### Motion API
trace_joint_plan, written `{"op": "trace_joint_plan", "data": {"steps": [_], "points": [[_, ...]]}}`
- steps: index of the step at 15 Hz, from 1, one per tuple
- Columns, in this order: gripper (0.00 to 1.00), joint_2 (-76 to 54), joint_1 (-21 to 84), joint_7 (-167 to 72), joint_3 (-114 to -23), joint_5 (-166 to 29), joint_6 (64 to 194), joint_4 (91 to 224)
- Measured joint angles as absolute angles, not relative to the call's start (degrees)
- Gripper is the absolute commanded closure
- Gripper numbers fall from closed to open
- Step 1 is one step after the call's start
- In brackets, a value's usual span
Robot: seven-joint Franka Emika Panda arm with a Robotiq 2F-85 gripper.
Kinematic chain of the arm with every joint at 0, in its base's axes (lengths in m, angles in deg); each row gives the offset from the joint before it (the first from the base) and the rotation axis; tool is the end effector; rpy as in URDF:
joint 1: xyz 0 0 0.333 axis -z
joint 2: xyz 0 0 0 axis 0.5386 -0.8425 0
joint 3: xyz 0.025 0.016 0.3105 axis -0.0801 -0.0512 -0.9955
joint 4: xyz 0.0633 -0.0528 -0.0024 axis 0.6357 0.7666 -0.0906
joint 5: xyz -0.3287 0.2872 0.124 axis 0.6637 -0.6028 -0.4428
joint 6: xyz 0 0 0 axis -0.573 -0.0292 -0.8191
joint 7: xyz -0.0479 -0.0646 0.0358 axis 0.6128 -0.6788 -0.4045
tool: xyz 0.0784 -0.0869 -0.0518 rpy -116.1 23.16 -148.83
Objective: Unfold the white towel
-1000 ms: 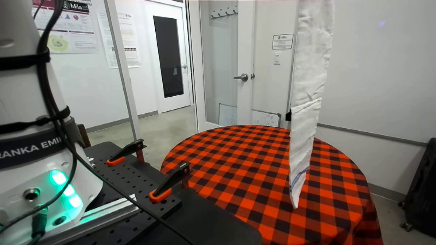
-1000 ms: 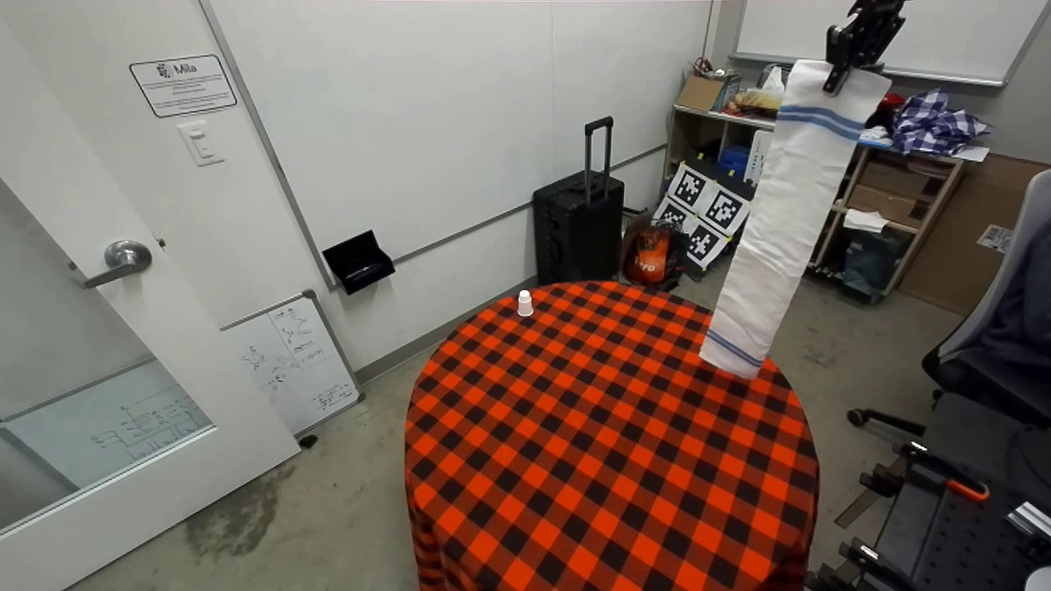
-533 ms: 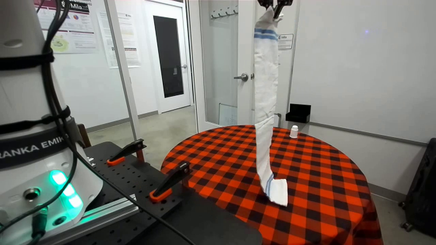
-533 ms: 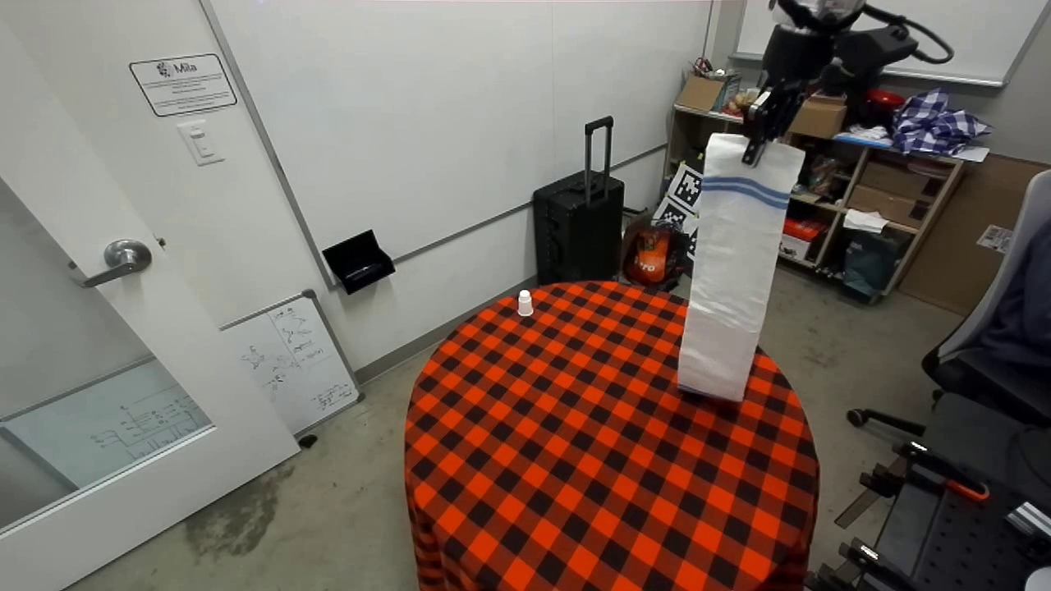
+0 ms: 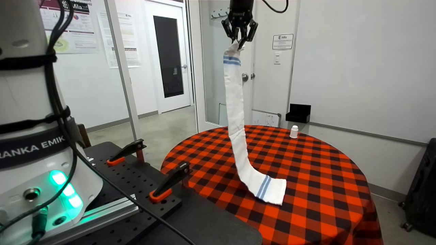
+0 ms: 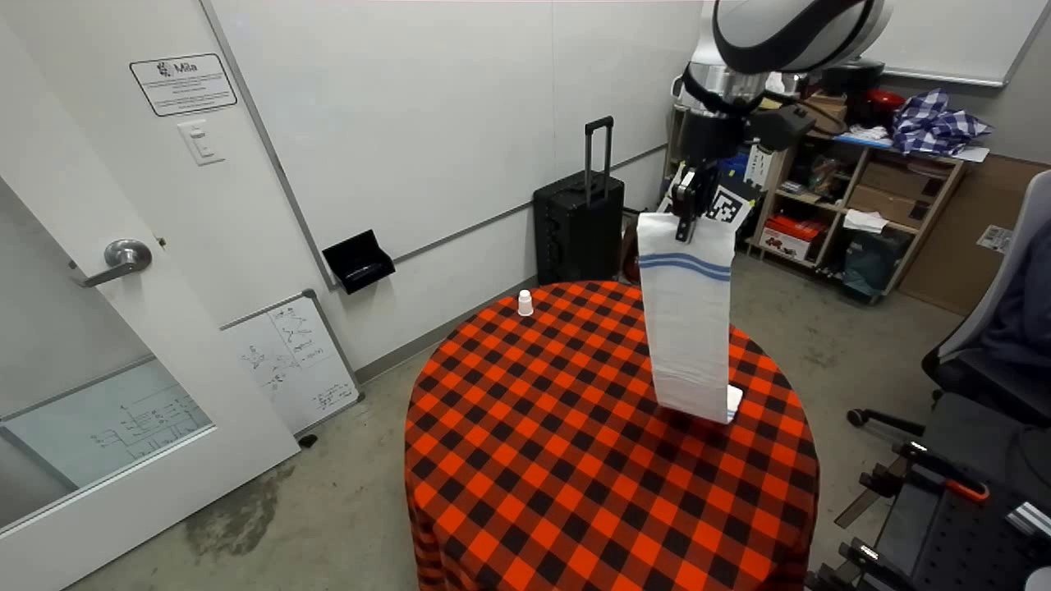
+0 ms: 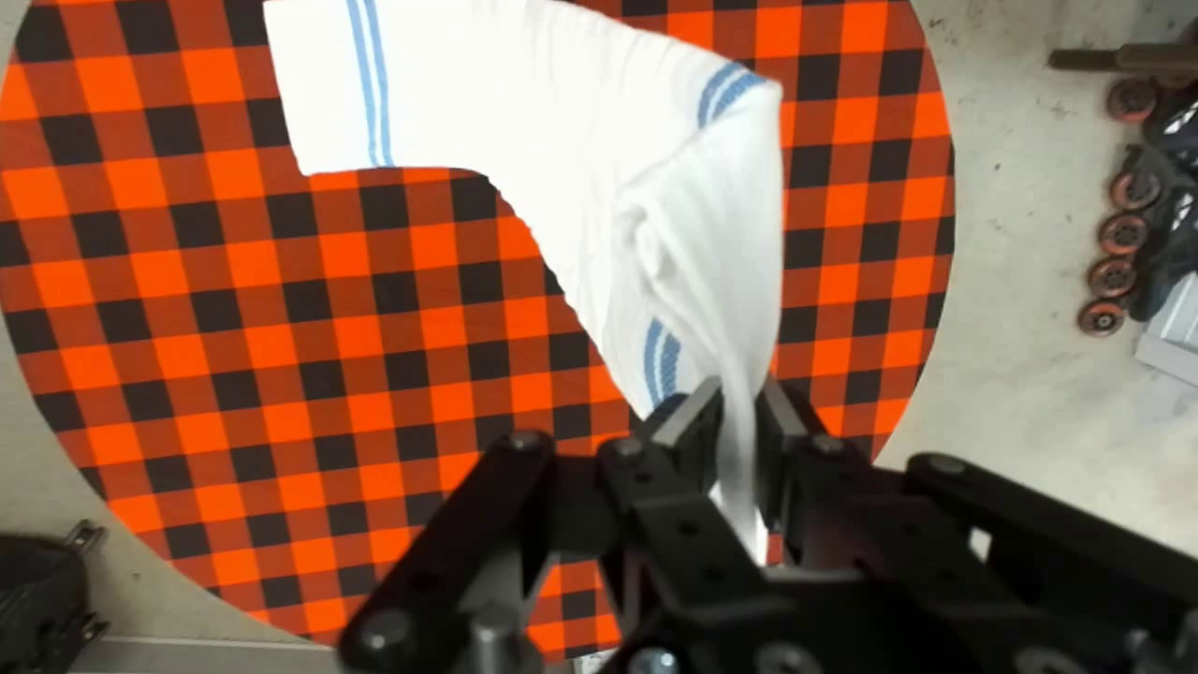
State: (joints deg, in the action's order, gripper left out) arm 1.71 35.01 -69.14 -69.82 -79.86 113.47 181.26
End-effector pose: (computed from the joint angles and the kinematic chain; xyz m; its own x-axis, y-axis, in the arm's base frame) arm 0.6167 -0.0434 0.3608 0.9893 0.1441 0.0217 0.1457 -0.9823 -0.1179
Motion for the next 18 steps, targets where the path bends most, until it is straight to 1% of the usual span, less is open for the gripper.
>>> {"op": "trace_joint_plan", "data": {"steps": [8, 18], "points": [[0.98, -10.17, 35.0, -75.34, -74.26, -85.17, 113.47, 177.84], [0.98, -26.79, 36.84, -79.18, -79.99, -93.28, 113.43, 168.31]]}}
